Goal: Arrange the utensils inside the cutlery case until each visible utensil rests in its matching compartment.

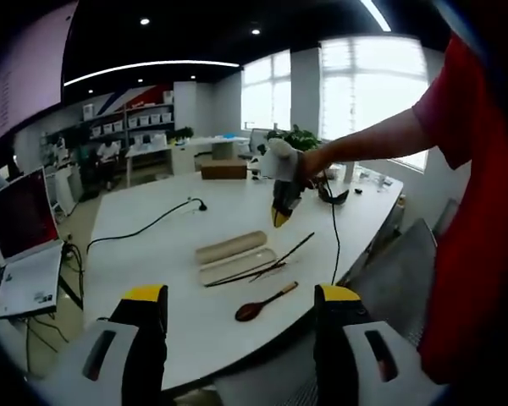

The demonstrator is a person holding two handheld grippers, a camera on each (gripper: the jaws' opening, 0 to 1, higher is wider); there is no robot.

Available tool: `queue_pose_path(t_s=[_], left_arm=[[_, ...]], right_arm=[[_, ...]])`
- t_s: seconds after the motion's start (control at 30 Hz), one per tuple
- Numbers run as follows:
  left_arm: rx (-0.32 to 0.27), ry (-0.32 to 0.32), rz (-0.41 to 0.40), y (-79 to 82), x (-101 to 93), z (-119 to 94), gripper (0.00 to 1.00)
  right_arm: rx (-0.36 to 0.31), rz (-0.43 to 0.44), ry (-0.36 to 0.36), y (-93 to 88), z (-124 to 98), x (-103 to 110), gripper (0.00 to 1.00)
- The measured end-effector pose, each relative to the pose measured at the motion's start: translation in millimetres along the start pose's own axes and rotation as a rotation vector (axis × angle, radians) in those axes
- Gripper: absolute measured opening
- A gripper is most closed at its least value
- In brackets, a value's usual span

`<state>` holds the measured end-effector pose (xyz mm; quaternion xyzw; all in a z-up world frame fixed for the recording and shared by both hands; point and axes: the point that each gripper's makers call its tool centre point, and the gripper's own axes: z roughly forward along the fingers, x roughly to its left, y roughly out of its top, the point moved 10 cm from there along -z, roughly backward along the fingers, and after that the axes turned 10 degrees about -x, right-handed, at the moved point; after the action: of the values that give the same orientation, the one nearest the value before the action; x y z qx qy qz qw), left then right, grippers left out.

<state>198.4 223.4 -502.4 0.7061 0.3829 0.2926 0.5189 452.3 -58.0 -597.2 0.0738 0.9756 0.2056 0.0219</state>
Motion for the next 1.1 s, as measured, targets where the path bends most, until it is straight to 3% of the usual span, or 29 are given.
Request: queue_pose_path(t_s=[0.1, 0.23, 0.33, 0.4, 0.47, 0.53, 0.63, 0.77, 0.93, 1.1], left_arm=[[-0.006, -0.002, 0.008, 2.9, -1.5, -0.5, 0.72], [-0.003, -0.001, -0.002, 0.1, -2.6, -0.8, 0.72], [0.013, -0.007, -0.007, -4.5, -4.3, 0.2, 0.71], [0.019, -0.015, -0.006, -5.2, -5.3, 1.7, 0.71], [0.023, -0.018, 0.004, -4.2, -5.5, 3.2, 0.71], [0.014, -0.012, -0.001, -3.4, -4.6, 4.0, 0.71], [0.017, -0.013, -0.017, -4.5, -3.5, 6.7, 0.71], [0.031, -0.024, -0.005, -4.9, -3.7, 10.7, 0.70], [0.036, -0.038, -0.003, -4.4, -3.1, 16.8, 0.70], [0.038, -0.055, -0.001, -3.8, -3.7, 19.2, 0.70]], right_arm=[[-0.039, 0.023, -0.004, 0.0, 0.2, 2.4, 0.00], [0.004, -0.012, -0.036, -14.1, 1.1, -0.8, 0.00], [-0.002, 0.031, -0.032, -28.4, 3.4, 1.5, 0.00], [-0.032, 0.047, 0.022, -36.0, 6.3, 12.5, 0.00], [-0.018, 0.066, 0.065, -51.7, 12.4, 28.3, 0.00], [-0.021, 0.059, 0.066, -69.3, 21.7, 48.1, 0.06], [0.013, 0.178, 0.072, -92.5, 32.3, 60.5, 0.08], [-0.031, 0.221, 0.045, -101.8, 32.8, 71.7, 0.14], [-0.061, 0.229, -0.016, -105.1, 30.5, 78.5, 0.12], [-0.068, 0.252, -0.031, -109.9, 35.6, 83.9, 0.11]])
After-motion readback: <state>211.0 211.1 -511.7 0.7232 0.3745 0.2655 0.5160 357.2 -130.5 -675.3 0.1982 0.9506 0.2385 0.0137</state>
